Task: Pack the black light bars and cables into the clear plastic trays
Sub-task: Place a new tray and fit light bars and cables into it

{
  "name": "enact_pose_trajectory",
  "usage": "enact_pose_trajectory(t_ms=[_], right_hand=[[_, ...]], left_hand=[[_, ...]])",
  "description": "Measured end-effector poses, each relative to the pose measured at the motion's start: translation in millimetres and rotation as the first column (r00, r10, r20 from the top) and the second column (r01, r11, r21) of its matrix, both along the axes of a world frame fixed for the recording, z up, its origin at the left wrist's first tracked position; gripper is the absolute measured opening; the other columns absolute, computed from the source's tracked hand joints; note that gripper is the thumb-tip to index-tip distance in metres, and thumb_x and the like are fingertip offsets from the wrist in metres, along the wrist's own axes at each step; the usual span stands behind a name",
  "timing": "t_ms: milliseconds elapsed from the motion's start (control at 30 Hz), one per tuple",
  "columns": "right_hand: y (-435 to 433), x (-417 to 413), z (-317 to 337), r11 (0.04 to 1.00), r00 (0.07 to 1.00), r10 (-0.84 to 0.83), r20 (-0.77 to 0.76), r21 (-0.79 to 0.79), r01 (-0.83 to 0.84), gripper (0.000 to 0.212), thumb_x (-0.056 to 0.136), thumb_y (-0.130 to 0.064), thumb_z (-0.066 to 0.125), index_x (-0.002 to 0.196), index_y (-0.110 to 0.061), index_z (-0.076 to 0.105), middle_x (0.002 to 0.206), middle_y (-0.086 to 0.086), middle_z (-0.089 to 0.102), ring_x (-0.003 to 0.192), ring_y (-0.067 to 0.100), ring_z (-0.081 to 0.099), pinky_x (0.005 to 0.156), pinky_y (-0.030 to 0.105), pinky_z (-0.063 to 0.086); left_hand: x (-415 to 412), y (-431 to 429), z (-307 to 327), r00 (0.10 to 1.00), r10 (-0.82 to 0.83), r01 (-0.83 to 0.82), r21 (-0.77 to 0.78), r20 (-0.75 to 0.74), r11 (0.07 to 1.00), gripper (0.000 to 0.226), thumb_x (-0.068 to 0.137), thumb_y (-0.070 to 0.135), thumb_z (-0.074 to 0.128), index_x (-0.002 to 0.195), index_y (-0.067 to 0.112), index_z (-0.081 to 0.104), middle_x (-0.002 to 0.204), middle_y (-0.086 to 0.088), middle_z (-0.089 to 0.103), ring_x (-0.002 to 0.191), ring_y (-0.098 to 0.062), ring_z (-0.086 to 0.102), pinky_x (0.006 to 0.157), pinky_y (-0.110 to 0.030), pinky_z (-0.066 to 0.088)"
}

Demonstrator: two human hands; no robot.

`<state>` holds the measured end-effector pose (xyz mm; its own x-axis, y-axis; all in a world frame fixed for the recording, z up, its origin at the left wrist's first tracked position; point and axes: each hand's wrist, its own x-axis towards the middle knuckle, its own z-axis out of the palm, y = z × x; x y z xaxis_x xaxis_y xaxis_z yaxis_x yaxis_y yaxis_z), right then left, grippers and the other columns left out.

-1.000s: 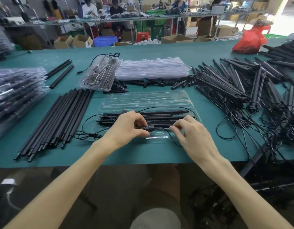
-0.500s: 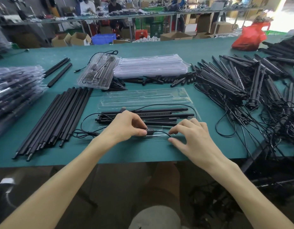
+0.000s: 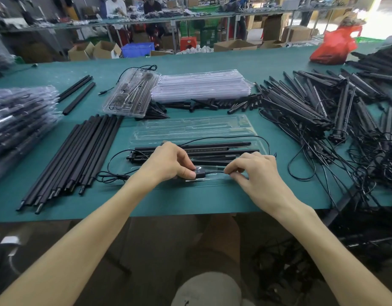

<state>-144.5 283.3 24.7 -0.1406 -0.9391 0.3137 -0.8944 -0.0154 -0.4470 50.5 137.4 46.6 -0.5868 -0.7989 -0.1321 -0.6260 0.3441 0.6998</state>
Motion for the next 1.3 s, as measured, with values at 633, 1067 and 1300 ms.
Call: enact_pose_trajectory(t_ms=[633,1067,1300], right_hand=[[3,-12,5,0.996,0.963,-0.015,0.268,-0.085,0.039,0.011,0.091,-0.022,0.073,0.101,-0.027,0.074,0.102,-0.014,0.066,0.103,0.009,0.056,0.099,0.030,0.038],[-36,-52,-12,0.876,0.854,-0.482,0.194,0.075,0.477,0.039,0.100,-0.014,0.052,0.139,-0.011,0.053,0.128,0.009,0.061,0.125,0.035,0.043,0.105,0.047,0.029],[-29,-47,-19,0.879,0.885,-0.393,0.251,-0.180,0.441,0.026,0.100,-0.003,0.049,0.118,-0.013,0.066,0.118,0.007,0.060,0.115,0.025,0.047,0.098,0.038,0.027]], left_hand=[[6,2,9,0.997,-0.054,0.065,-0.241,0.055,0.968,0.006,0.083,0.023,0.082,0.080,0.027,0.078,0.072,0.016,0.072,0.067,0.008,0.063,0.073,-0.020,0.051],[26,-32,-15,0.966,0.256,-0.232,-0.558,-0.036,0.797,0.031,0.092,0.004,0.068,0.120,0.017,0.067,0.113,-0.004,0.067,0.103,-0.022,0.063,0.105,-0.041,0.042],[57,-55,5,0.891,0.412,-0.442,-0.567,-0.191,0.695,0.032,0.094,-0.004,0.060,0.119,0.014,0.066,0.116,-0.010,0.058,0.097,-0.023,0.061,0.091,-0.036,0.048]])
